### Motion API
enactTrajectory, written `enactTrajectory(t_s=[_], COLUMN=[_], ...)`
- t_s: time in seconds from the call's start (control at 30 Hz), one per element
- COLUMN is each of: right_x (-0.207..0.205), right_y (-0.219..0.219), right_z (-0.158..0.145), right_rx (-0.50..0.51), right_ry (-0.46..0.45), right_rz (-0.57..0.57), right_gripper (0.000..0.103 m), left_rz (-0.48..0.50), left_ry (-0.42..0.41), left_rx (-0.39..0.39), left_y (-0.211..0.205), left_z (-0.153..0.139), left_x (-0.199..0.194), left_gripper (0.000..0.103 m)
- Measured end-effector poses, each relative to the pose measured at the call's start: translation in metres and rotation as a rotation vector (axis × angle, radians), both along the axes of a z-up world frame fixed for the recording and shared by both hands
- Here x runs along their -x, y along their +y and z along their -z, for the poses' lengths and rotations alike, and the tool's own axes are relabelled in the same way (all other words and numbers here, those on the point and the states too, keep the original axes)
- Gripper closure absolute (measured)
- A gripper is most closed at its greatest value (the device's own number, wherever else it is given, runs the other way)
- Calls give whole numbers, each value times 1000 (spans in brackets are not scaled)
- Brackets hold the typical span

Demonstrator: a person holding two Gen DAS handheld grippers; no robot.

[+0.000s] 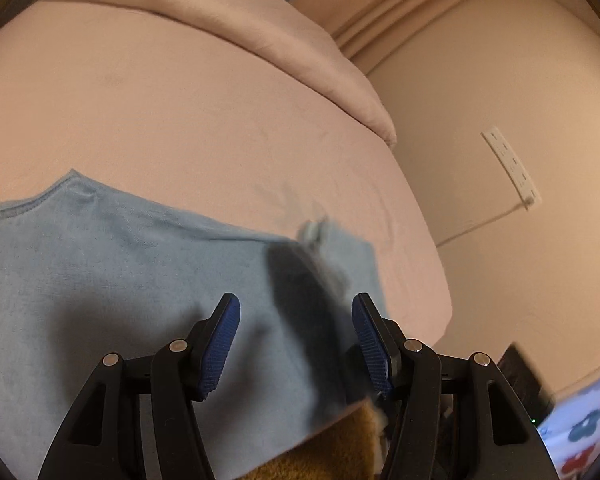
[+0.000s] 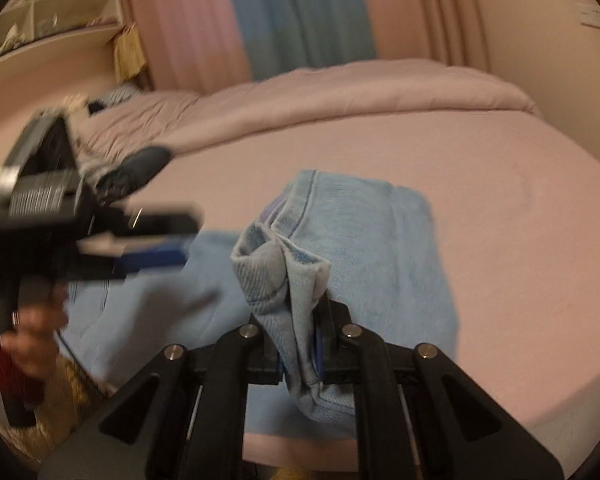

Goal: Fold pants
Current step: 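Lift the leg hem with the right tool and fold it over the other leg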

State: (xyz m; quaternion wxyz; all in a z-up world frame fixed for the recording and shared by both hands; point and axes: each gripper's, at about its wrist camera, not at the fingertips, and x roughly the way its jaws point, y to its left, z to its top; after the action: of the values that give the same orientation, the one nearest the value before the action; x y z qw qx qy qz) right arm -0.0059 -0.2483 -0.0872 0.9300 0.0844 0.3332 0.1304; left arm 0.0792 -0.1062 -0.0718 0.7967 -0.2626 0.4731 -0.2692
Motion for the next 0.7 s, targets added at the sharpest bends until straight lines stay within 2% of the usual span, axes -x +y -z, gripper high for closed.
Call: enactTrajectory(t_s=[0.1,0.2,0.23,0.27,0.3,0.33,0.4,0.57,0.63,0.7], right_x=[1,3,4,4,5,8,13,16,14,12], right_y=[13,24,25,26,28,30,34,57,73,92], right_z=[16,16,14,12,11,10,4,-5,0,7], right_rx=[2,28,29,24,15,11,24,-50,-35,0], right_ry=[45,31,26,21,17,12,-7,-11,-9,4], right_rz=[-37,-62,-71,-81,-96,-109,-120,-210,-237,-259], right_gripper=[92,92,92,92,92,92,92,92,92,90], left_rz=[34,43,41,32,27,17,3,-62,-82,-96], left_ry=[69,129,132,126,122,103,47,-5,-7,34], left_rx=[69,107,128,155,153,133,85,-55,-124,-193], left_y=[-6,-11,-10,-9,-6,-2,9,39,52,58], left_z=[14,24,24,23,21,17,3,-10,-5,9], left_x=[-14,-24,-26,-27,-28,-27,-19,-8,-7,-9], left_gripper=[45,45,49,60,81,88,93,93,93,93])
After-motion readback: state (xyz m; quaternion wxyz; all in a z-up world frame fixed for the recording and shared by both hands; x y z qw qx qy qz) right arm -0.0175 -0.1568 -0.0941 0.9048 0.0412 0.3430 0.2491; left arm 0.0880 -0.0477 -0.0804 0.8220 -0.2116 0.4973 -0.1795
